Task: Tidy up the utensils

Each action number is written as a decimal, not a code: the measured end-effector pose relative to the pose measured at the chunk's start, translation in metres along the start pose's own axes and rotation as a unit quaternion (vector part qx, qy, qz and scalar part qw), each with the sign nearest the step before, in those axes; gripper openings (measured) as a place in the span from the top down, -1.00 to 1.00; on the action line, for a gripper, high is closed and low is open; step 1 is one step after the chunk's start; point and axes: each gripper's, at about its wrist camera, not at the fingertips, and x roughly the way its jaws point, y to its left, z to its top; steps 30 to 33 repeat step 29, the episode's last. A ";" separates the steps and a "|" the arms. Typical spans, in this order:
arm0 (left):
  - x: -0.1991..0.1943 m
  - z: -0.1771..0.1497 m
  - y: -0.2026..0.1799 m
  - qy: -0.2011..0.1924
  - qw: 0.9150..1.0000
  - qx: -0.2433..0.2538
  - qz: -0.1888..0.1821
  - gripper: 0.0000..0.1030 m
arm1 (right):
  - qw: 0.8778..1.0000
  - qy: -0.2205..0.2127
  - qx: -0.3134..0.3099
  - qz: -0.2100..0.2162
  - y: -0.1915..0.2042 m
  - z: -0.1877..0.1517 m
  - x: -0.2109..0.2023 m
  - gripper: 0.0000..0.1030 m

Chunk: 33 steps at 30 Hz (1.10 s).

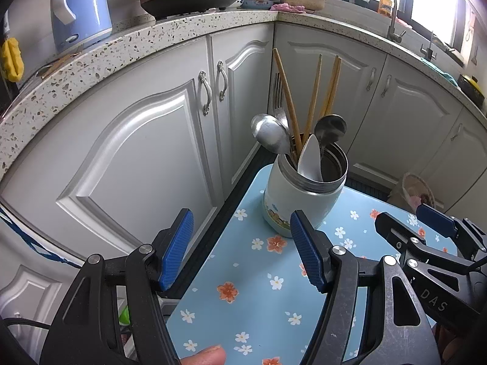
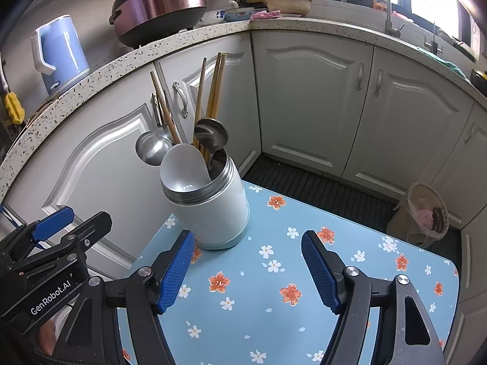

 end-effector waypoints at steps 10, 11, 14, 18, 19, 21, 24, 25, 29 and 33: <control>0.000 0.000 0.002 0.003 1.000 -0.003 0.003 -0.29 | 1.000 -0.001 -0.001 0.003 0.000 0.000 -0.001 -0.37; 0.000 0.000 0.001 0.003 1.000 -0.002 0.003 -0.29 | 1.000 -0.001 -0.001 0.004 0.000 0.000 -0.001 -0.37; 0.000 0.000 0.001 0.003 1.000 -0.001 0.004 -0.29 | 1.000 0.000 -0.001 0.005 0.000 0.000 0.000 -0.37; 0.000 0.000 0.001 0.004 1.000 -0.003 0.004 -0.29 | 1.000 0.001 -0.001 0.005 0.001 0.000 0.000 -0.37; 0.001 0.000 0.001 0.005 1.000 -0.005 0.003 -0.29 | 1.000 0.002 -0.001 0.006 0.001 0.000 0.000 -0.37; 0.002 0.000 0.002 0.007 1.000 -0.006 0.001 -0.29 | 1.000 0.002 0.000 0.007 0.001 0.000 0.001 -0.37; 0.002 -0.001 0.001 0.004 1.000 0.001 0.004 -0.29 | 1.000 0.002 0.000 0.008 0.000 -0.001 0.000 -0.37; 0.002 -0.002 0.001 0.005 1.000 0.001 0.003 -0.29 | 1.000 0.002 0.000 0.009 0.000 -0.002 0.001 -0.37; 0.003 -0.002 -0.001 0.006 1.000 0.001 -0.003 -0.29 | 1.000 0.004 0.008 0.009 -0.006 -0.004 0.001 -0.37; 0.003 -0.002 -0.001 0.006 1.000 0.001 -0.003 -0.29 | 1.000 0.004 0.008 0.009 -0.006 -0.004 0.001 -0.37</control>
